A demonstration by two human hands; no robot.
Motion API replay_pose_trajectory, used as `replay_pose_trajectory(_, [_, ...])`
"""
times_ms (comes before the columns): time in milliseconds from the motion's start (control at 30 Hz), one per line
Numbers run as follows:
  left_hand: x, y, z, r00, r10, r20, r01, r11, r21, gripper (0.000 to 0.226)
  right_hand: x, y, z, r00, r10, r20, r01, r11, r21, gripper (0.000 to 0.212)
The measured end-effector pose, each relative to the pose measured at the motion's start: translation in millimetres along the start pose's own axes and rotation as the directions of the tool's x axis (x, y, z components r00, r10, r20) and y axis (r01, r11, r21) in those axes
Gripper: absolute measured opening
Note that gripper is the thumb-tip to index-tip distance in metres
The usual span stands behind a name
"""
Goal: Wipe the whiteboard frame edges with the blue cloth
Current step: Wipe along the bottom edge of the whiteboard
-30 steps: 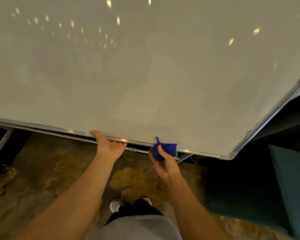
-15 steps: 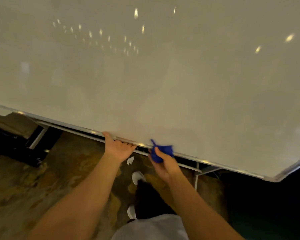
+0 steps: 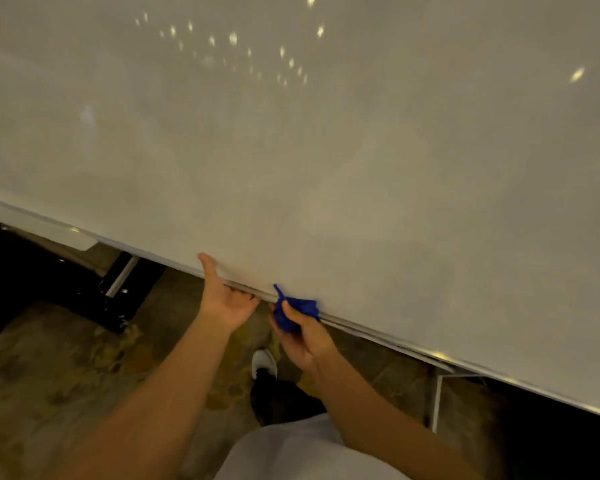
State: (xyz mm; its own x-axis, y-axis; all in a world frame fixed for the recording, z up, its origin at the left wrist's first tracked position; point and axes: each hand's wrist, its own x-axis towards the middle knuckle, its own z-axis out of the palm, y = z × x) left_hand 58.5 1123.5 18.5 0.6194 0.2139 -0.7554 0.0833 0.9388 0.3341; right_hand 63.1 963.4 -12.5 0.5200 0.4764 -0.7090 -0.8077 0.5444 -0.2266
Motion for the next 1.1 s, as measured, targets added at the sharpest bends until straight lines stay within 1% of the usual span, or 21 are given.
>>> replay_pose_trajectory(67, [3,26,-7,0.999,0.005,-0.037,-0.006,0.999,-0.034,0.097,13,13,14,0.999,0.046,0.005,-0.046,0.999,-0.012,0.015])
replay_pose_trajectory(167, [12,77,-17,0.997,-0.027,-0.071,0.02,0.994,-0.109,0.101,5,9,3,0.999,0.028,-0.018,-0.028,1.0,0.004,0.019])
replay_pose_trajectory(233, [17,93,-20,0.997,-0.039,-0.064,0.033,0.995,-0.089,0.1,5,5,-1,0.998,-0.005,-0.06,0.01,0.997,0.074,0.015])
replay_pose_trajectory(300, [23,94,-17,0.999,-0.032,-0.038,0.031,0.999,-0.034,0.096,20,13,12,0.995,0.001,-0.101,0.009,0.995,0.096,0.016])
replay_pose_trajectory(367, [25,91,-12,0.999,-0.017,-0.027,0.018,1.0,0.012,0.094,36,31,41,0.996,0.026,-0.081,-0.021,0.998,0.062,0.024])
replay_pose_trajectory(433, [27,97,-11,1.0,-0.014,-0.017,0.015,0.998,0.053,0.096,53,48,67,0.997,0.039,-0.061,-0.036,0.998,0.055,0.027])
replay_pose_trajectory(500, [31,106,-17,0.999,-0.021,-0.026,0.022,0.998,0.065,0.099,63,57,76,0.998,0.046,-0.053,-0.042,0.996,0.073,0.026])
replay_pose_trajectory(567, [37,117,-27,0.998,-0.039,-0.059,0.042,0.998,0.053,0.102,58,56,68,0.997,0.059,-0.046,-0.053,0.991,0.121,0.037])
replay_pose_trajectory(600, [40,125,-33,0.997,-0.045,-0.066,0.047,0.998,0.03,0.104,50,52,63,0.998,0.042,-0.043,-0.036,0.988,0.147,0.04])
replay_pose_trajectory(633, [44,134,-39,0.997,-0.039,-0.068,0.039,0.999,0.0,0.106,41,46,55,0.999,0.004,-0.047,0.004,0.985,0.172,0.037])
replay_pose_trajectory(667, [47,144,-43,0.997,-0.029,-0.067,0.028,1.0,-0.013,0.106,32,37,45,0.996,-0.046,-0.082,0.061,0.98,0.191,0.032])
replay_pose_trajectory(700, [51,154,-45,0.998,-0.026,-0.064,0.026,1.0,0.001,0.105,23,30,34,0.985,-0.115,-0.129,0.142,0.964,0.225,0.03])
replay_pose_trajectory(767, [53,163,-48,0.999,-0.031,-0.041,0.034,0.997,0.076,0.11,13,22,24,0.943,-0.233,-0.239,0.297,0.911,0.285,0.038])
replay_pose_trajectory(800, [52,164,-49,0.999,-0.04,-0.021,0.042,0.995,0.095,0.112,16,27,30,0.927,-0.253,-0.277,0.333,0.895,0.296,0.041])
replay_pose_trajectory(833, [50,165,-49,0.999,-0.05,-0.016,0.051,0.994,0.094,0.112,25,40,45,0.923,-0.252,-0.29,0.333,0.901,0.278,0.042])
replay_pose_trajectory(900, [41,166,-43,0.997,-0.066,-0.029,0.068,0.993,0.094,0.106,53,79,93,0.952,-0.204,-0.229,0.254,0.943,0.217,0.037])
replay_pose_trajectory(967, [33,177,-43,0.996,-0.084,-0.009,0.084,0.982,0.167,0.097,86,125,147,0.975,-0.147,-0.168,0.173,0.974,0.149,0.026])
replay_pose_trajectory(1000, [29,187,-49,0.994,-0.105,-0.001,0.103,0.972,0.211,0.095,101,145,169,0.977,-0.138,-0.164,0.159,0.98,0.121,0.024])
replay_pose_trajectory(1067, [21,206,-61,0.988,-0.155,0.0,0.148,0.943,0.297,0.091,117,161,188,0.976,-0.145,-0.163,0.163,0.981,0.103,0.03])
replay_pose_trajectory(1100, [15,220,-71,0.983,-0.182,0.001,0.172,0.933,0.316,0.095,119,166,191,0.967,-0.178,-0.18,0.196,0.977,0.087,0.036])
